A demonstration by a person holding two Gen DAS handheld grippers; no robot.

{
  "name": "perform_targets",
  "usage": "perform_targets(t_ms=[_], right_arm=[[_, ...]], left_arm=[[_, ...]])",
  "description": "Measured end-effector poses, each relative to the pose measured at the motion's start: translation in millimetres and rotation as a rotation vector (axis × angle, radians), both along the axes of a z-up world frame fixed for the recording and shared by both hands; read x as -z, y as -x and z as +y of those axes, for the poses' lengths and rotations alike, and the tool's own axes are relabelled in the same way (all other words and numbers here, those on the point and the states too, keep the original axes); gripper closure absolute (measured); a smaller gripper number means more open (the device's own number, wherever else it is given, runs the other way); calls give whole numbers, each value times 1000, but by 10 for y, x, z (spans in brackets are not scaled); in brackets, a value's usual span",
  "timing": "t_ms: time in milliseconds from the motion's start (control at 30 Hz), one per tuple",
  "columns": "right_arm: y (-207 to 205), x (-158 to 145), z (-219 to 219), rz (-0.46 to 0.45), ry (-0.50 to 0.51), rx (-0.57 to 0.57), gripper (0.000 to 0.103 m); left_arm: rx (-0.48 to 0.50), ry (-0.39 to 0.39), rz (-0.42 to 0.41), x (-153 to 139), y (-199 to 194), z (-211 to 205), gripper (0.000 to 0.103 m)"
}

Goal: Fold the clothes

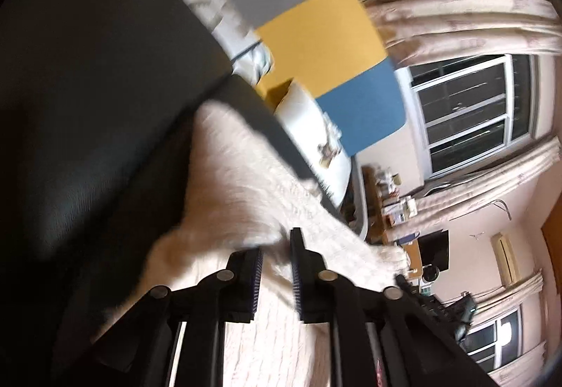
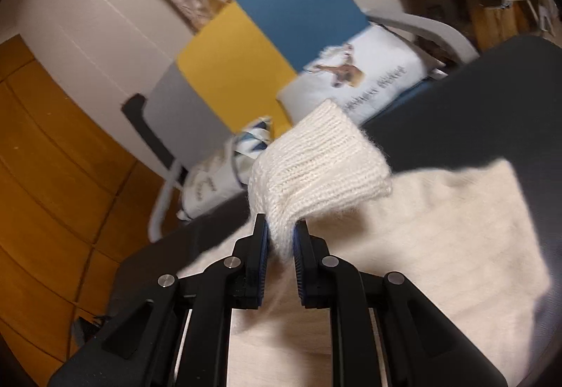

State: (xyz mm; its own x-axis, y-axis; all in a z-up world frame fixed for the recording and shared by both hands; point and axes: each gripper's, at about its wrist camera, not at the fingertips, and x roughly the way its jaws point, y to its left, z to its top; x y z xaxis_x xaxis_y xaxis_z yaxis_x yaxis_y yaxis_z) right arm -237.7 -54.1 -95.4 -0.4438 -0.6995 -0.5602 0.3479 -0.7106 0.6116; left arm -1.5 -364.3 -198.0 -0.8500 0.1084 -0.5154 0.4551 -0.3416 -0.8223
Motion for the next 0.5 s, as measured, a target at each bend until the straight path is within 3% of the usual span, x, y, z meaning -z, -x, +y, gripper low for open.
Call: perform_targets(t_ms=[100, 200, 367, 433, 500], right_arm=[[53, 278, 66, -81, -34, 23, 88], [66, 499, 135, -136, -22, 40, 88], [72, 492, 174, -123, -1, 38, 84], [70, 475, 182, -113, 7, 36, 75], [69, 458, 190, -104, 14, 34, 75]], left_arm=[[-51, -92, -25, 178, -124, -49, 78], [-80, -123, -20, 209, -162, -87, 77], [-128, -174, -11, 261, -225, -152, 72], [-147, -195, -8, 282, -251, -177, 72], [-169, -202, 6, 273, -278, -196, 77]])
